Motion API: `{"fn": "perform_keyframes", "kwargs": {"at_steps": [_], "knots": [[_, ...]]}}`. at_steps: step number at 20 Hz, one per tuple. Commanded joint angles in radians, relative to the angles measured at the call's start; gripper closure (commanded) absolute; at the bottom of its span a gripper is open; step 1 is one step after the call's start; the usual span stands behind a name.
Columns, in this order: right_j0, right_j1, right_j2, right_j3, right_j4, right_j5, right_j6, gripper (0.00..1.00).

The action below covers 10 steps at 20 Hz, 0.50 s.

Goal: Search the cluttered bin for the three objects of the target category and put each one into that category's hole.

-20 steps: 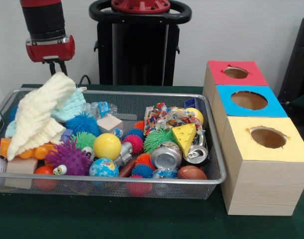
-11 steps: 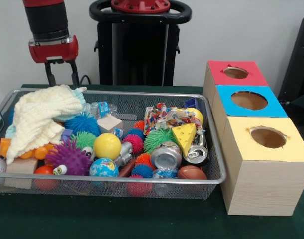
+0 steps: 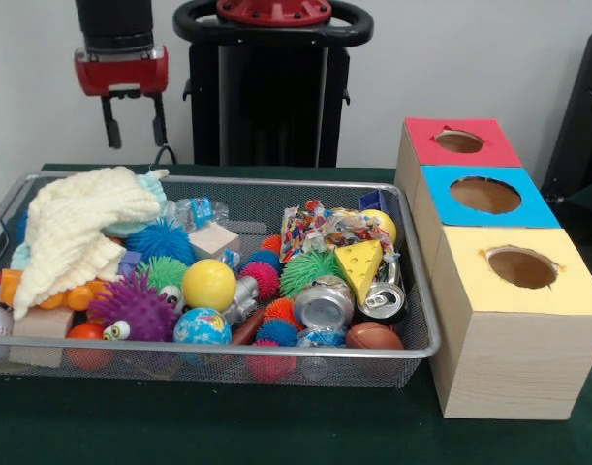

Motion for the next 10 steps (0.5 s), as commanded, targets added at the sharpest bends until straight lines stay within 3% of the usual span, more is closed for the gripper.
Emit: {"fn": "perform_keyframes", "kwargs": {"at_steps": [1, 5, 10], "knots": [[0.077, -0.130, -0.093, 0.204, -0.002, -0.125, 0.174, 0.00], [0.141, -0.123, -0.190, 0.228, -0.037, -0.199, 0.230, 0.00], [0.245, -0.056, -0.368, 0.217, -0.083, -0.334, 0.269, 0.00]]}}
